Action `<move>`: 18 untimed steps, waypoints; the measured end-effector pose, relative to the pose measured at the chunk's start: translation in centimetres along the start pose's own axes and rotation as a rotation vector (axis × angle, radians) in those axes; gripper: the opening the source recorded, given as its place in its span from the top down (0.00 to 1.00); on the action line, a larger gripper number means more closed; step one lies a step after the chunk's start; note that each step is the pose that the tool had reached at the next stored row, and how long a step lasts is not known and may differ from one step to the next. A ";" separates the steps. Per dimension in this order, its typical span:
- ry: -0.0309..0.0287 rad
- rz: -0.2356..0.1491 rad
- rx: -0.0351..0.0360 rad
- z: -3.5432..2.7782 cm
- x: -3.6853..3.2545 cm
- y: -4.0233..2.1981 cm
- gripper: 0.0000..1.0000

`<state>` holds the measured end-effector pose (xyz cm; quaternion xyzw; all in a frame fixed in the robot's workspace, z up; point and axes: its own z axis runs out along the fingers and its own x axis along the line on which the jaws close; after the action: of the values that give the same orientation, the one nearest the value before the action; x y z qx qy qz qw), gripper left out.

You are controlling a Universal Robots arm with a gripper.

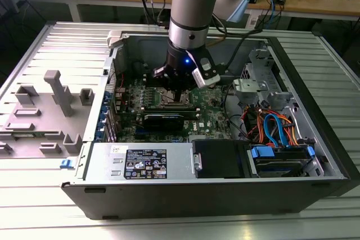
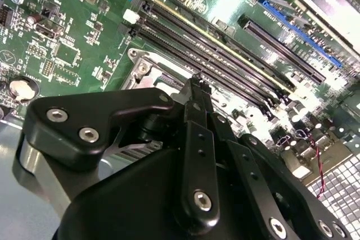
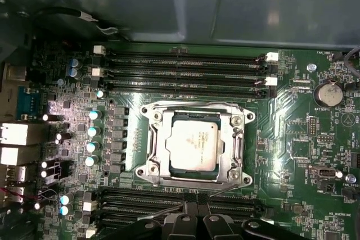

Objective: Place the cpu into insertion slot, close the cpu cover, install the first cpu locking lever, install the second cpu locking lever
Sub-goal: 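Install the second cpu locking lever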

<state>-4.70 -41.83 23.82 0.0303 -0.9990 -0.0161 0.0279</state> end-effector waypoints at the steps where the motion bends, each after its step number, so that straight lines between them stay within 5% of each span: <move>1: 0.0008 0.000 -0.0049 0.03 0.00 -0.02 0.89; 2: 0.0027 -0.001 -0.0125 0.08 0.00 -0.10 0.89; 8: 0.0056 -0.001 -0.0230 0.51 0.05 -0.37 0.89; 13: 0.0044 -0.002 -0.0438 1.34 0.21 -0.39 0.89; 18: 0.0045 -0.002 -0.0441 1.39 0.21 -0.39 0.89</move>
<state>-4.96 -42.20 22.43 0.0309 -0.9983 -0.0381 0.0308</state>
